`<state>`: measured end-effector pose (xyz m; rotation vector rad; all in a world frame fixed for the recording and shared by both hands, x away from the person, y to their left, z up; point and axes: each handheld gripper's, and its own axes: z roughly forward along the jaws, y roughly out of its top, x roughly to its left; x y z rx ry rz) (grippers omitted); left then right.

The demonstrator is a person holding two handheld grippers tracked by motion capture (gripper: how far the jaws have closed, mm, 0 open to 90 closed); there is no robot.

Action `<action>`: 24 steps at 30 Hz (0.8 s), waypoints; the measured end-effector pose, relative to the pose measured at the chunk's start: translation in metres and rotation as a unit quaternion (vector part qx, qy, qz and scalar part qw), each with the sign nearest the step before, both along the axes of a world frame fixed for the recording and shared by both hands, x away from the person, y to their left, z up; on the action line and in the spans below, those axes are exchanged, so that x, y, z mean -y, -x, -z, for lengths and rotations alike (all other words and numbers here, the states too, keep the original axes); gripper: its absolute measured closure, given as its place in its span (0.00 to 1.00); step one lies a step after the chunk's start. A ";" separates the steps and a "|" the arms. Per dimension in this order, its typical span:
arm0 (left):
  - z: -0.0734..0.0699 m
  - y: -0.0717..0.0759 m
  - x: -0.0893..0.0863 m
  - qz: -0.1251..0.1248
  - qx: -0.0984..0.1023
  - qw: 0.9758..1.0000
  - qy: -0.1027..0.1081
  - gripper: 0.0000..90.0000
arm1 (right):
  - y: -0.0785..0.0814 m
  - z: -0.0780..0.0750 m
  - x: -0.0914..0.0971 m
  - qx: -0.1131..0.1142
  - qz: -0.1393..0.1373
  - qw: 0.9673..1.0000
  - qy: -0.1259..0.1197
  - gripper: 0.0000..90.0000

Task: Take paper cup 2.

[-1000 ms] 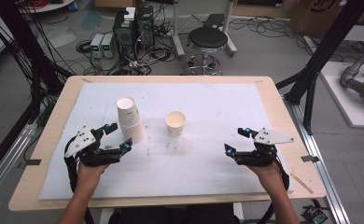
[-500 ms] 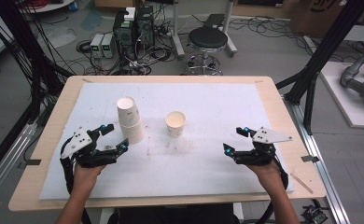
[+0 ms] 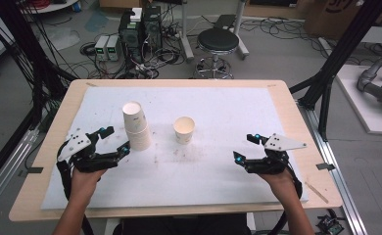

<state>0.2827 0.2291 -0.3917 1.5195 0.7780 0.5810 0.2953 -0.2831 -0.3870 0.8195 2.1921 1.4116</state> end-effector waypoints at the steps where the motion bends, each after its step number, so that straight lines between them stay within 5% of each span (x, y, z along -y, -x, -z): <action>1: -0.001 -0.001 0.001 -0.001 -0.002 1.000 0.001 0.19 | 0.000 0.000 0.000 0.001 0.001 1.000 -0.002 0.22; 24: -0.035 -0.057 0.012 -0.017 -0.047 0.998 -0.034 0.19 | 0.002 0.000 0.004 0.001 0.005 1.000 -0.005 0.22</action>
